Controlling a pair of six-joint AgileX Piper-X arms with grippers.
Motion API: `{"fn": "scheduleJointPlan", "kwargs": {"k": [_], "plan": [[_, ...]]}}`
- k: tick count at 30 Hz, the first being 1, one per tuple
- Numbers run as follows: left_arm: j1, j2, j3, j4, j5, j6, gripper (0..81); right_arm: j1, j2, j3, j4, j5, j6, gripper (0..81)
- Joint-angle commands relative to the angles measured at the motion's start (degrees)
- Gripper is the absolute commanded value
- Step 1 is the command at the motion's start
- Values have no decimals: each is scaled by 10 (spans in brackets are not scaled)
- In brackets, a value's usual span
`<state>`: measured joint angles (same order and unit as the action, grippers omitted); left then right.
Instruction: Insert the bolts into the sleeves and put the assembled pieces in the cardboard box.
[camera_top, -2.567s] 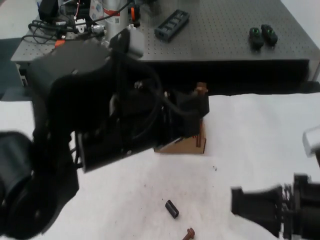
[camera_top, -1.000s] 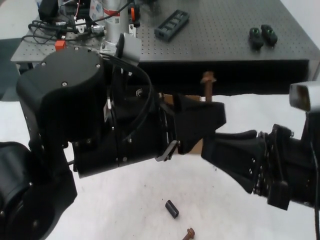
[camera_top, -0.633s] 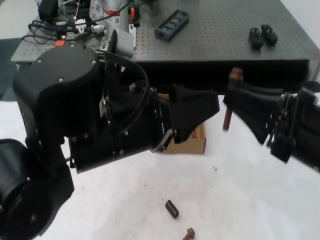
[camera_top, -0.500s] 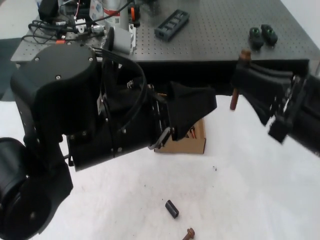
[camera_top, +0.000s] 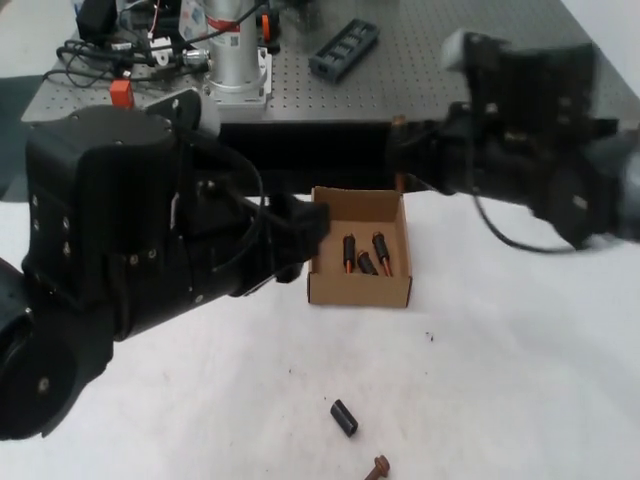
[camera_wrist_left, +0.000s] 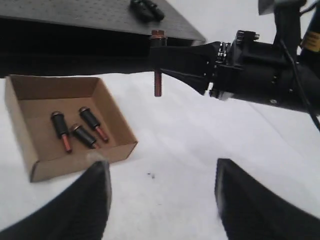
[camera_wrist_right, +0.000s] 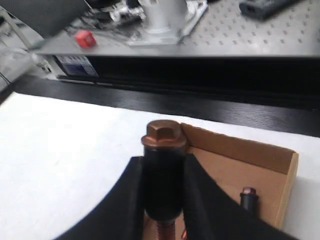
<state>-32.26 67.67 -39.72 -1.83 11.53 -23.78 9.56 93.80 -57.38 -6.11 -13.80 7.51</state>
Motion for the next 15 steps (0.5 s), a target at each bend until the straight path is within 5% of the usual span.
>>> {"fn": "scheduleJointPlan", "kwargs": {"k": [1, 9, 12, 15], "plan": [[3, -6, -2, 3, -11, 8, 385, 7, 102, -109, 85, 44, -22, 18], [6, -6, -2, 11, -11, 8, 138, 32, 236, -241, 196, 97, -62, 18], [6, -6, -2, 11, -11, 8, 104, 37, 251, -257, 215, 112, -62, 1], [6, -6, -2, 11, -11, 8, 105, 36, 253, -257, 226, 113, -62, 86]]}}
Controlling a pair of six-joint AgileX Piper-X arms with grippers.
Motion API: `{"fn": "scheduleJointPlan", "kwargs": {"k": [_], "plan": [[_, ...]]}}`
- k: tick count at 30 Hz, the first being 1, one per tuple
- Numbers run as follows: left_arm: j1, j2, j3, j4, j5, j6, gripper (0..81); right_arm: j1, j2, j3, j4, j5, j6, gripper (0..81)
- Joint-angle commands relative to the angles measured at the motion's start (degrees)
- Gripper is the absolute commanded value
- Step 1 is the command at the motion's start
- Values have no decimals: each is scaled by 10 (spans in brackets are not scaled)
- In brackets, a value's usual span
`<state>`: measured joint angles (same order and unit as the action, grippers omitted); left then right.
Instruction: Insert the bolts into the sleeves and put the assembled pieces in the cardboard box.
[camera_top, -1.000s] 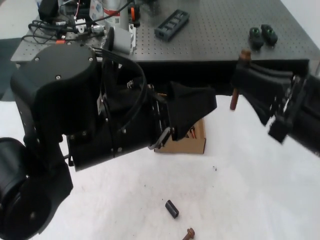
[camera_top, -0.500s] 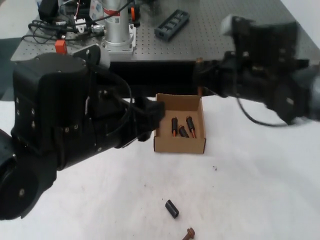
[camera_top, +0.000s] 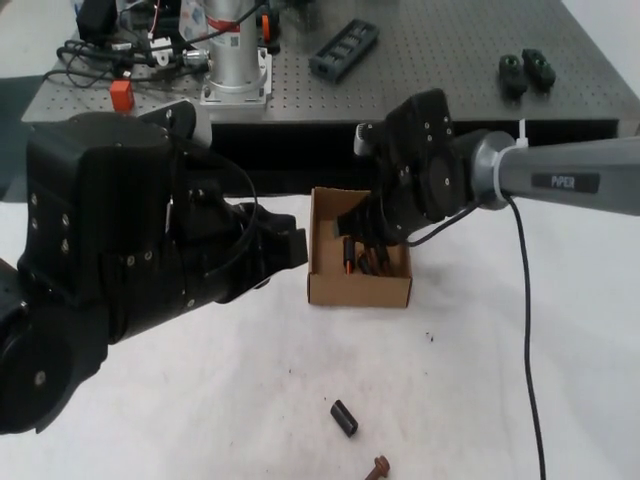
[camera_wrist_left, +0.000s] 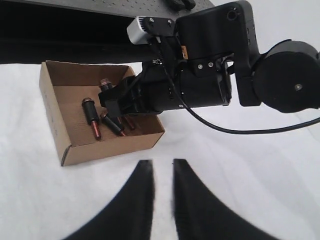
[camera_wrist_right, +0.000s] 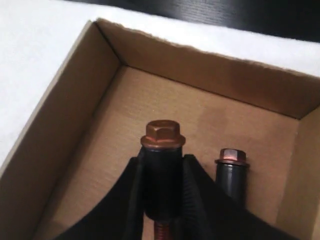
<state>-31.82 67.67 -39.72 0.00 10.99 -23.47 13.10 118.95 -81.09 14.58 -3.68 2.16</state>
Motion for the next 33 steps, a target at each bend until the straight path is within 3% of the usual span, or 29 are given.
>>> {"fn": "scheduleJointPlan", "kwargs": {"k": [1, 5, 7, 11, 14, 18, 22, 27, 33], "plan": [[2, -6, -2, -8, -5, 4, 105, 1, 2, -19, 21, 12, -9, 135], [2, -6, -2, -8, -5, 4, 105, -1, -2, -19, 14, 5, -9, 312], [2, -6, -2, -8, -5, 4, 105, -3, -15, -19, 14, -3, -9, 347], [2, -6, -2, -5, -5, 4, 105, -2, -69, -19, 36, -37, -9, 347], [2, -6, -2, -5, -5, 4, 105, 5, -123, -19, 145, -81, -32, 347], [2, -6, -2, -5, -5, 4, 105, 46, -146, -19, 317, -64, -105, 347], [2, -6, -2, -5, -8, 6, 105, 99, -125, -19, 393, -24, -114, 347], [2, -22, -2, 14, -133, 33, 105, 144, -85, -18, 409, -9, -112, 347], [2, -68, -2, 34, -210, 33, 105, 161, -66, -5, 421, -7, -112, 347]]}}
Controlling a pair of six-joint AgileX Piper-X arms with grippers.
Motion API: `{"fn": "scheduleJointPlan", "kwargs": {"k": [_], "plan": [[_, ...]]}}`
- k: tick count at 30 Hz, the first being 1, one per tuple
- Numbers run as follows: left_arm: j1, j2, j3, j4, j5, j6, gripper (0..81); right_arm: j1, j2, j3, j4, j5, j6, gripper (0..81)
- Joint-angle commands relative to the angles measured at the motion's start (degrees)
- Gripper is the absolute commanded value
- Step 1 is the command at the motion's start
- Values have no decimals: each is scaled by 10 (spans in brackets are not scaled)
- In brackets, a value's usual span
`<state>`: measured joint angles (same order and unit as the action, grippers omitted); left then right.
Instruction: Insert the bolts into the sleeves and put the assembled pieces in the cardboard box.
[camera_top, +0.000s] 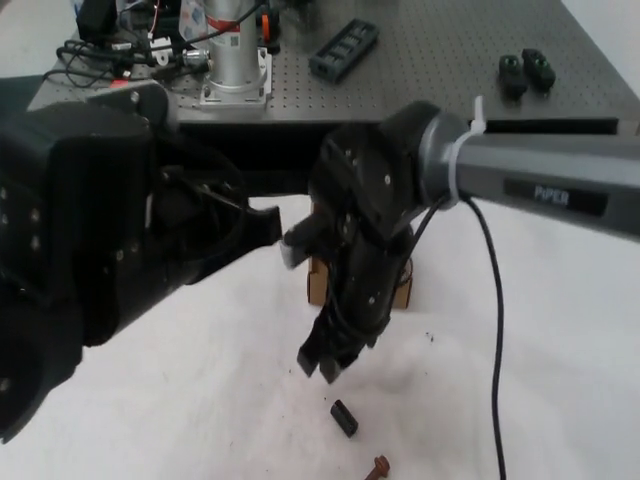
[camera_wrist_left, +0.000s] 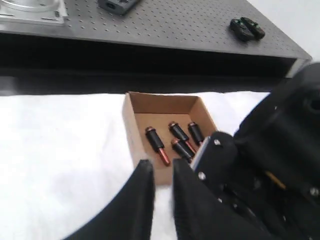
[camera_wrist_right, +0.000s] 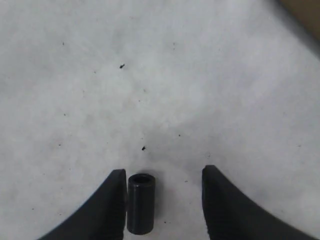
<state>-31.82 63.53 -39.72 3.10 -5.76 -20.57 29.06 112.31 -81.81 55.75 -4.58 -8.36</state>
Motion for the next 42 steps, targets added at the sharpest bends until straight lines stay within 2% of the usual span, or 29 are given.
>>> {"fn": "scheduleJointPlan", "kwargs": {"k": [1, 10, 23, 27, 33, 36, 39, 42], "plan": [[2, -34, -2, 3, -44, 11, 105, 3, 0, 11, 10, 2, -7, 347], [2, -86, -2, 3, -44, 19, 105, 16, 0, 93, -49, 2, -7, 347], [2, -96, -2, 21, -44, 18, 105, 18, 2, 96, -93, 2, -19, 343], [2, -96, -2, 34, -44, 18, 105, 18, 2, 96, -105, 2, -19, 256], [2, -96, -2, 64, -37, 21, 105, 18, 2, 96, -84, 2, -43, 24], [2, -95, -2, 88, 17, 56, 105, 12, -3, 96, -81, 2, -44, 18], [2, -86, -2, 104, 101, 73, 129, -3, -27, 97, -81, -2, -41, 18], [2, -58, -3, 115, 151, 73, 239, -31, -75, 106, -79, -3, -24, 18]]}}
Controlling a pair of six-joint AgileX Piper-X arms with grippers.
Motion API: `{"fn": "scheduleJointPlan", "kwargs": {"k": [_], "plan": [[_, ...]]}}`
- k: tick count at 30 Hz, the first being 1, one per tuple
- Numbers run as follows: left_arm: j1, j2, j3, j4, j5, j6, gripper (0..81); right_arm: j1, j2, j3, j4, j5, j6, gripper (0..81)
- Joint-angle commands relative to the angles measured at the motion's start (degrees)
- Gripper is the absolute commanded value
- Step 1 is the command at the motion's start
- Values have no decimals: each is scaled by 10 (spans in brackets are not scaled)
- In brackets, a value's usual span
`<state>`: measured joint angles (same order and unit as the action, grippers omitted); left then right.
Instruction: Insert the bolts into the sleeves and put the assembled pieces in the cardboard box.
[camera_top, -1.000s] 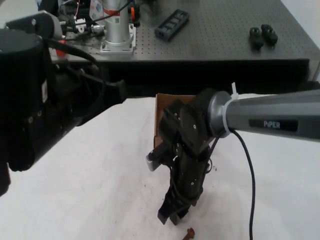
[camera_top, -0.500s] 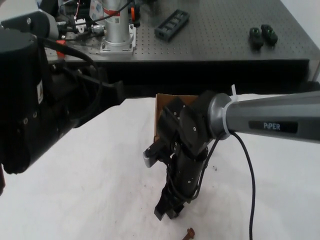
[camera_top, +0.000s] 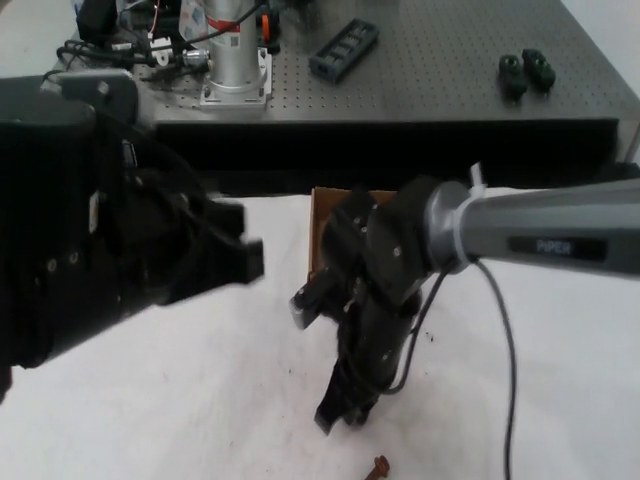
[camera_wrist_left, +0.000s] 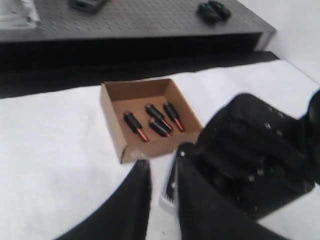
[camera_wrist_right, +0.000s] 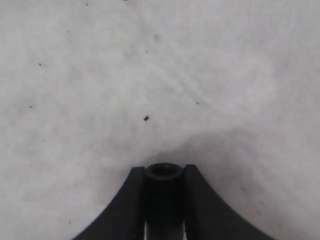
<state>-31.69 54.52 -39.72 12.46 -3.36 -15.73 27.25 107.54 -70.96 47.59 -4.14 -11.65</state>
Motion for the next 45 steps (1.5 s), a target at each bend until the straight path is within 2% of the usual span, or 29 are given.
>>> {"fn": "scheduleJointPlan", "kwargs": {"k": [1, 3, 7, 15, 19, 21, 31, 39, 41, 45], "plan": [[0, 44, -5, 31, 138, 24, 275, -22, -45, 5, 2, -7, 12, 18], [0, 83, -20, 62, 163, 25, 333, -48, -93, 33, 2, -7, 21, 18], [-9, 177, -71, 108, 217, 50, 336, -101, -193, 109, -1, -7, 31, 18], [-88, 393, -250, 255, 212, 152, 336, -199, -379, 257, -4, -7, 60, 18], [-124, 481, -326, 311, 162, 192, 336, -232, -445, 303, 1, -10, 68, 18], [-136, 508, -348, 334, 159, 208, 336, -244, -471, 319, 6, -19, 69, 18], [-178, 559, -364, 371, 159, 236, 336, -259, -513, 340, 13, -20, 69, 18], [-205, 580, -362, 375, 125, 239, 333, -259, -513, 340, 16, -20, 69, 18], [-205, 585, -362, 374, 108, 238, 295, -259, -513, 340, 19, -20, 69, 18], [-205, 585, -362, 374, 100, 234, 162, -259, -514, 340, 23, -20, 69, 18]]}}
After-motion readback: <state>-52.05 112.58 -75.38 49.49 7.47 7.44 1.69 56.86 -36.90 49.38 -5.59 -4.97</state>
